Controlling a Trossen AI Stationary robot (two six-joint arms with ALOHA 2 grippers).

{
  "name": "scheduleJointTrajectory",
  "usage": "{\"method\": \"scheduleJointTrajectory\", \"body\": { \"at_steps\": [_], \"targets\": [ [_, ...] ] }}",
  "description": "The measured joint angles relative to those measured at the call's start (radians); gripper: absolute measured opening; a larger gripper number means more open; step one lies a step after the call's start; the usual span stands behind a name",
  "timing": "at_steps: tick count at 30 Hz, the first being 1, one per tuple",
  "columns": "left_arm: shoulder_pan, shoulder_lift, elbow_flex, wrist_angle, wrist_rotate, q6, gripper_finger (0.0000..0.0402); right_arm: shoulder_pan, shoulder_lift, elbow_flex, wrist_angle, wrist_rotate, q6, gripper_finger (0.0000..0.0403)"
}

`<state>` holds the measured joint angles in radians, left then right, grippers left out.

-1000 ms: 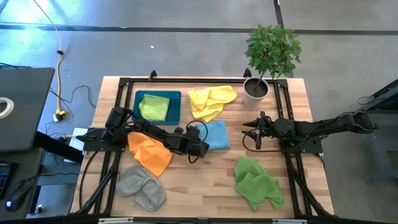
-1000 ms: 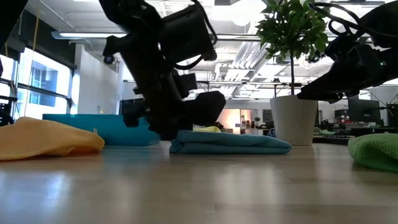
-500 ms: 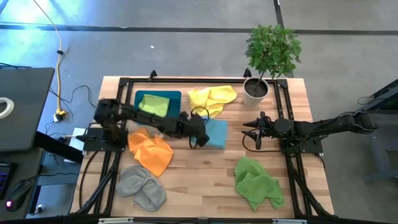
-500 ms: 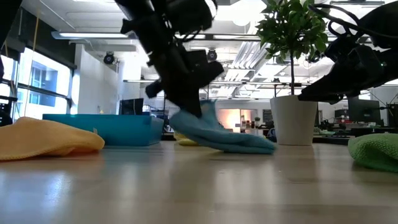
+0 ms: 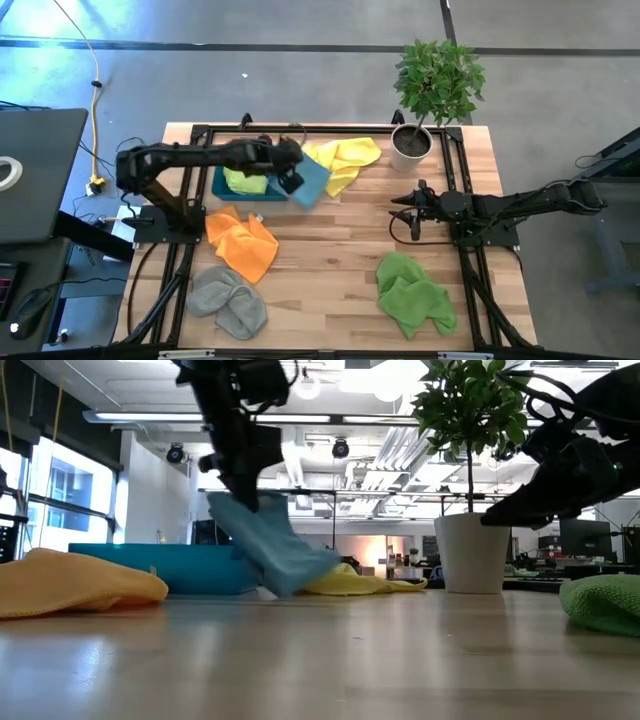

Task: Fold microfiber towels
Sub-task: Put the folded blue microfiber cloth into the blue bin

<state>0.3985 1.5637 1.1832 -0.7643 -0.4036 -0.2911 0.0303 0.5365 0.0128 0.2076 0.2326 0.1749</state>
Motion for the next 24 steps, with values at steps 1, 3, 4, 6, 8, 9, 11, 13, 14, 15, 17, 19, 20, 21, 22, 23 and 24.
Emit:
{"method": "scheduleJointTrajectory", "body": {
  "at_steps": [1,3,4,6,8,9,11,13,14,15,17,19,20,21,22,23,24],
  "targets": [
    [0.017,-0.013,0.001,-0.023,-0.004,0.008,0.0004,0.000,0.000,0.000,-0.001,0.000,0.000,0.0178],
    [0.053,-0.043,0.000,-0.083,-0.005,0.023,0.0004,0.000,0.000,0.000,-0.003,0.000,0.000,0.0178],
    [0.067,-0.057,0.000,-0.099,-0.009,0.031,0.0004,0.000,0.000,0.000,-0.003,0.000,0.000,0.0178],
    [0.097,-0.079,0.001,-0.145,-0.020,0.034,0.0005,0.000,0.000,0.000,-0.006,0.000,0.000,0.0178],
    [0.122,-0.098,0.000,-0.198,-0.041,0.034,0.0005,0.000,0.000,0.000,-0.008,0.000,0.000,0.0178],
    [0.131,-0.105,0.000,-0.219,-0.058,0.033,0.0005,0.000,0.000,0.000,-0.008,0.000,0.000,0.0178],
    [0.152,-0.111,0.000,-0.276,-0.080,0.033,0.0005,0.000,0.000,0.000,-0.009,0.000,0.000,0.0178],
    [0.169,-0.112,0.000,-0.326,-0.085,0.026,0.0005,0.000,0.000,0.000,-0.009,0.000,0.000,0.0178],
    [0.178,-0.113,-0.002,-0.347,-0.084,0.022,0.0005,0.000,0.000,0.000,-0.009,0.000,0.000,0.0178],
    [0.186,-0.113,-0.010,-0.354,-0.084,0.020,0.0005,0.000,0.000,0.000,-0.009,0.000,0.000,0.0178],
    [0.200,-0.114,-0.038,-0.351,-0.082,0.025,0.0005,0.000,0.000,0.000,-0.009,0.000,0.000,0.0178],
    [0.218,-0.114,-0.074,-0.340,-0.080,0.038,0.0005,0.000,0.000,0.000,-0.009,0.000,0.000,0.0178],
    [0.226,-0.114,-0.093,-0.323,-0.080,0.040,0.0005,0.000,0.000,0.000,-0.009,0.000,0.000,0.0178],
    [0.234,-0.114,-0.114,-0.302,-0.080,0.040,0.0005,0.000,0.000,0.000,-0.009,0.000,0.000,0.0178],
    [0.242,-0.113,-0.135,-0.286,-0.080,0.040,0.0005,0.000,0.000,0.000,-0.009,0.000,0.000,0.0178],
    [0.248,-0.113,-0.151,-0.278,-0.080,0.040,0.0005,0.000,0.000,0.000,-0.009,0.000,0.000,0.0178],
    [0.254,-0.113,-0.165,-0.276,-0.080,0.040,0.0005,0.000,0.000,0.000,-0.009,0.000,0.000,0.0178]
  ]
}}
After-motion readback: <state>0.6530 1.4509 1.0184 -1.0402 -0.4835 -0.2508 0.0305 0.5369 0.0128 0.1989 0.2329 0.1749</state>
